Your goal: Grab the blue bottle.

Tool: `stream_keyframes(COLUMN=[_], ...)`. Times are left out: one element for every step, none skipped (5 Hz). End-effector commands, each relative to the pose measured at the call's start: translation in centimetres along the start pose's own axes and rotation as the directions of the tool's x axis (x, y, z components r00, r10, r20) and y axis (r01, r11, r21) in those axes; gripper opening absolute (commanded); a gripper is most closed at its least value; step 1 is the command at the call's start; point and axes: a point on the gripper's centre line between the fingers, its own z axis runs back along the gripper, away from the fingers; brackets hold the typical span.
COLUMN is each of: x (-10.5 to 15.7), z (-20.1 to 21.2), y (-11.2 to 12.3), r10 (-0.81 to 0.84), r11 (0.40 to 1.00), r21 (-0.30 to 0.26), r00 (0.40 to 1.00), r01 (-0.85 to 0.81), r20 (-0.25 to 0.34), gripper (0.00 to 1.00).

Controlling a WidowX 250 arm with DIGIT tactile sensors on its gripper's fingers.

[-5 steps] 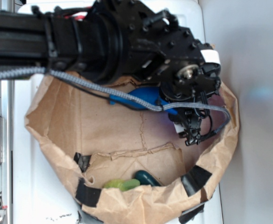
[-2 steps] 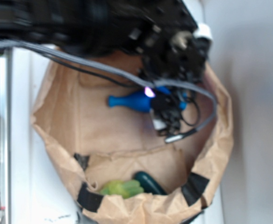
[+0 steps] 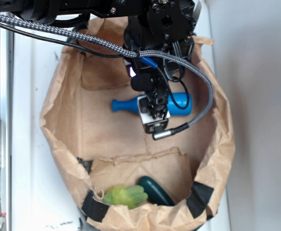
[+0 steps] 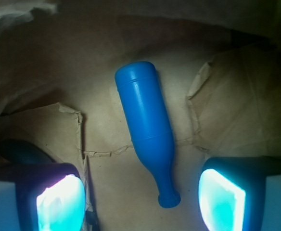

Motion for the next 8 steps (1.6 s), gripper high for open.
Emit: stream_keyframes(x=[1.9, 1.9, 1.8, 2.2, 2.5, 2.0, 0.5, 0.1], z=[-1.7, -4.2, -6.7, -6.8, -5.0, -1.5, 2.5, 4.7], y=[0.5, -0.3, -0.9, -1.4, -1.8, -2.4, -3.2, -3.8], r10=[-0.004, -0.054, -0.088, -0.077, -0.055, -0.043, -0.031, -0.069], r11=[0.995, 0.992, 0.986, 0.988, 0.994, 0.998, 0.999, 0.998], r21=[0.096, 0.120, 0.149, 0.143, 0.101, 0.048, 0.038, 0.008], r00=[0.994, 0.992, 0.992, 0.990, 0.991, 0.990, 0.985, 0.985], r01=[-0.007, 0.040, 0.074, 0.060, 0.043, 0.037, 0.025, 0.069], r20=[0.111, 0.114, 0.094, 0.115, 0.121, 0.135, 0.172, 0.160], gripper=[1.00, 1.00, 1.00, 0.00, 0.00, 0.00, 0.00, 0.00])
